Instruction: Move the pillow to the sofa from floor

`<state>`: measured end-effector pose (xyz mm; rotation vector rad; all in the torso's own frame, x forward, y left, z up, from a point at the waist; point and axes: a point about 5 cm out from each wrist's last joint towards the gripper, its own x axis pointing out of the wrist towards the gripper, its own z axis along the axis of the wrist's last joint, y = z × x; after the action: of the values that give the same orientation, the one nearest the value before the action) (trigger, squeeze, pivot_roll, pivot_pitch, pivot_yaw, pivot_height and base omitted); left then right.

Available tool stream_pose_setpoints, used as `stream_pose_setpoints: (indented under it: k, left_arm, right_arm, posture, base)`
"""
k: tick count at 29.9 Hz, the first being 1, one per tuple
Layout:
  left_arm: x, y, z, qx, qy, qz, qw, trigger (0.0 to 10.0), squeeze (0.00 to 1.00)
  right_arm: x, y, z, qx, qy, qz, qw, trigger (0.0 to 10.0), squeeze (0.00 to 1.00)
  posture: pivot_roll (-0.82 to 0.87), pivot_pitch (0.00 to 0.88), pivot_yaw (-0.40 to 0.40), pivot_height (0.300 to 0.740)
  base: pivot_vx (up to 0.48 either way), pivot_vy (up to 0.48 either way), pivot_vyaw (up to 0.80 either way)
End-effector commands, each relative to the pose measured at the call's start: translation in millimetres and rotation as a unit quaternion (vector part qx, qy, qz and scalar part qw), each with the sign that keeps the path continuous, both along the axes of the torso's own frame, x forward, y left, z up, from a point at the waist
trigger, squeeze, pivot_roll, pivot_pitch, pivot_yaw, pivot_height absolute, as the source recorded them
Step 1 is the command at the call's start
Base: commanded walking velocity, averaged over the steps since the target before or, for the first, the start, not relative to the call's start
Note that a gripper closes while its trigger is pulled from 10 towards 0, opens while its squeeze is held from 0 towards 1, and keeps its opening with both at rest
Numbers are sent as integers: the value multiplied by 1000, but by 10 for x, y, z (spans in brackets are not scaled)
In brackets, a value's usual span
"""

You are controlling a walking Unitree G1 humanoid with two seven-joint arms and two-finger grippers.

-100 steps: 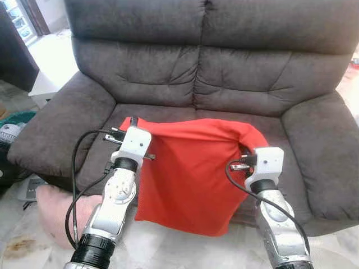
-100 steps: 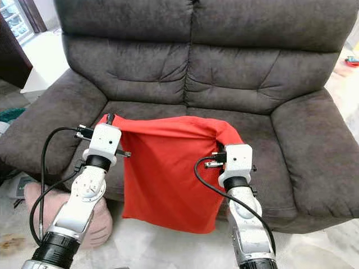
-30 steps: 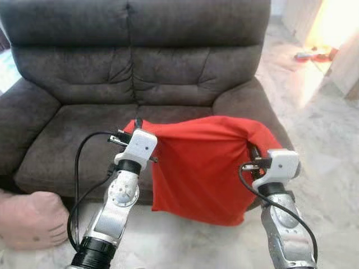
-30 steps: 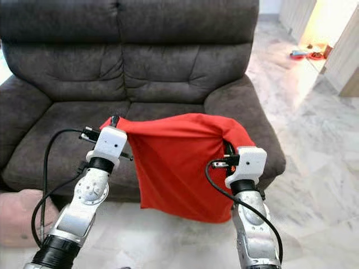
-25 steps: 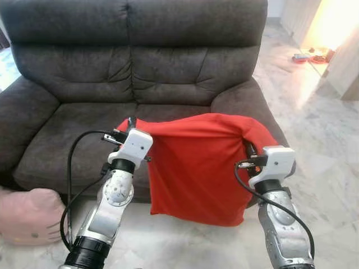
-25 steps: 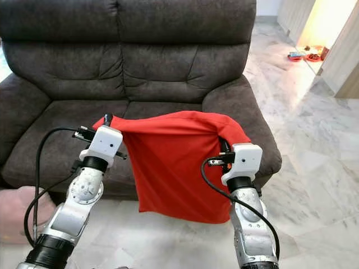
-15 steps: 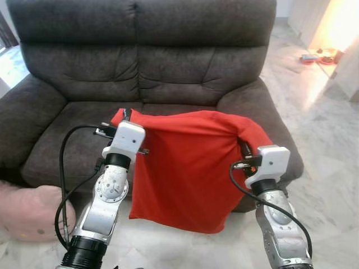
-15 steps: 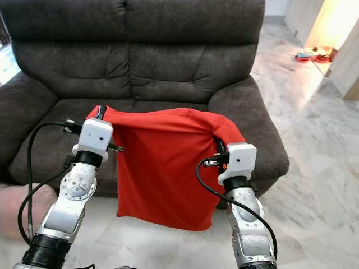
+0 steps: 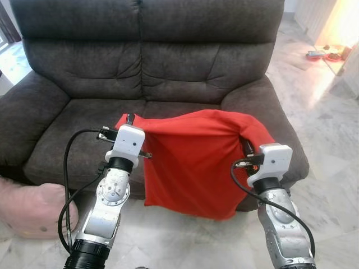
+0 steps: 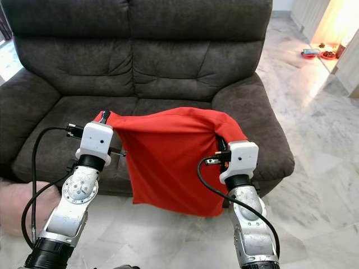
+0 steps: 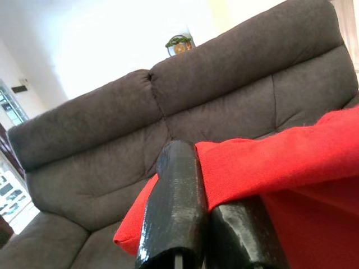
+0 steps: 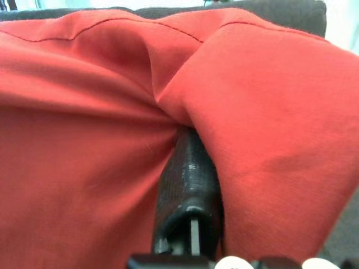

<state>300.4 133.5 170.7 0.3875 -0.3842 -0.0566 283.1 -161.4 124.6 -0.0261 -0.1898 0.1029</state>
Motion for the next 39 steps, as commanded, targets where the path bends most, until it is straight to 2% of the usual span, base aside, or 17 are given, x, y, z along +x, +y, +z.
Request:
stream_pose_setpoints:
  k: [1,2,5,11,13,19,39]
  left_arm:
    - [-29,0,302,11,-66,0,998,10000,0]
    - [-29,0,302,11,-66,0,998,10000,0]
    - [-27,14,477,19,-99,10,995,10000,0]
    - [-18,34,626,19,-124,18,992,10000,0]
    - [-18,34,626,19,-124,18,992,10000,0]
    - [-6,68,801,20,-146,31,989,10000,0]
    - [5,55,852,21,-150,28,988,10000,0]
  right_arm:
    - [42,14,412,-2,-88,-1,996,10000,0]
    - [42,14,412,-2,-88,-1,996,10000,0]
    - [59,37,620,0,-126,0,992,10000,0]
    - [71,50,775,2,-150,2,989,10000,0]
    - [71,50,775,2,-150,2,989,10000,0]
    - [69,81,857,3,-158,9,987,10000,0]
    - [91,139,902,8,-154,21,988,10000,0]
  posture:
    - [116,69,-8,740]
    - [116,69,-8,740]
    - [118,69,-7,740]
    - [117,65,-7,740]
    - [117,65,-7,740]
    - [116,55,-9,740]
    - [126,49,-9,740]
  base:
    - [0,0,0]
    - [0,0,0]
    - [0,0,0]
    - [0,0,0]
    - [0,0,0]
    - [284,0,0]
    - [357,0,0]
